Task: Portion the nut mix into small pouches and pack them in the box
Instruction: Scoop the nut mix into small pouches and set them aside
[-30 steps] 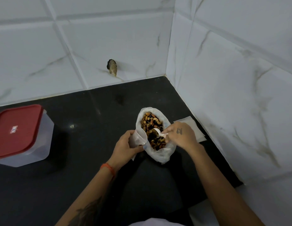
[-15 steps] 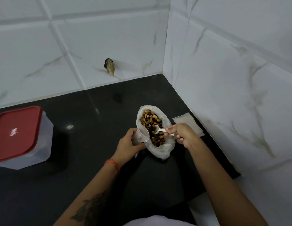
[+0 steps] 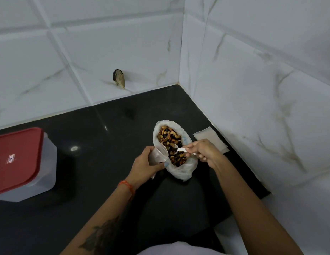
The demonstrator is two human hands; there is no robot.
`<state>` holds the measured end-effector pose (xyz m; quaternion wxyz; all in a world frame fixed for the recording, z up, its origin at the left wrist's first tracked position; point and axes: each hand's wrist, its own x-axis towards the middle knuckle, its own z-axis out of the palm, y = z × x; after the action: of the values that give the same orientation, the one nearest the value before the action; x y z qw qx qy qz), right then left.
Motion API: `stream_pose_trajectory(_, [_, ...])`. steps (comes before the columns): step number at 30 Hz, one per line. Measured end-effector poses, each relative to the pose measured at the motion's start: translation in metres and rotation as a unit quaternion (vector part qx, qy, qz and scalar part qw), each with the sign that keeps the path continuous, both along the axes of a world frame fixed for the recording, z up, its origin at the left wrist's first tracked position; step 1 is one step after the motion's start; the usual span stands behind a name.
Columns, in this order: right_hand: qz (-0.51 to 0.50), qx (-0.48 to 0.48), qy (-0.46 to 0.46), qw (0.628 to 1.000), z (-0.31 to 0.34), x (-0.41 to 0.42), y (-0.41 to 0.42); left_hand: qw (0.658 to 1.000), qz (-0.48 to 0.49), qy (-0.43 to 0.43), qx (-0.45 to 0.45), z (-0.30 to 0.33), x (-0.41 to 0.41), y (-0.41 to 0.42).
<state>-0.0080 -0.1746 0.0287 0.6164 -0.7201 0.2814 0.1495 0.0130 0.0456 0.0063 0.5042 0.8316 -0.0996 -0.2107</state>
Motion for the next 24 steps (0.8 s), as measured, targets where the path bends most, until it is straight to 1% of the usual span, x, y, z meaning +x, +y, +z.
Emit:
stream_pose_trajectory(7, [-0.043, 0.116, 0.0, 0.992, -0.009, -0.006, -0.008, 0.999, 0.016, -0.029, -0.002, 0.0, 0.001, 0.005])
stream_pose_trajectory(11, [-0.065, 0.132, -0.012, 0.989, -0.007, -0.011, -0.011, 0.998, 0.027, -0.045, -0.017, 0.003, 0.007, 0.006])
stream_pose_trajectory(15, [-0.074, 0.153, -0.048, 0.984, 0.001, -0.017, -0.015, 0.997, 0.021, -0.065, -0.023, 0.007, 0.01, 0.003])
stream_pose_trajectory(21, [-0.036, 0.145, -0.139, 0.979, 0.036, -0.026, -0.002, 0.995, 0.022, -0.095, -0.031, 0.016, 0.014, 0.0])
stream_pose_trajectory(23, [-0.016, 0.109, -0.179, 0.978, 0.048, -0.028, 0.01, 0.994, 0.017, -0.103, -0.044, 0.022, 0.013, -0.003])
stream_pose_trajectory(24, [-0.002, 0.072, -0.197, 0.978, 0.052, -0.028, 0.016, 0.993, 0.016, -0.106, -0.052, 0.025, 0.012, -0.005])
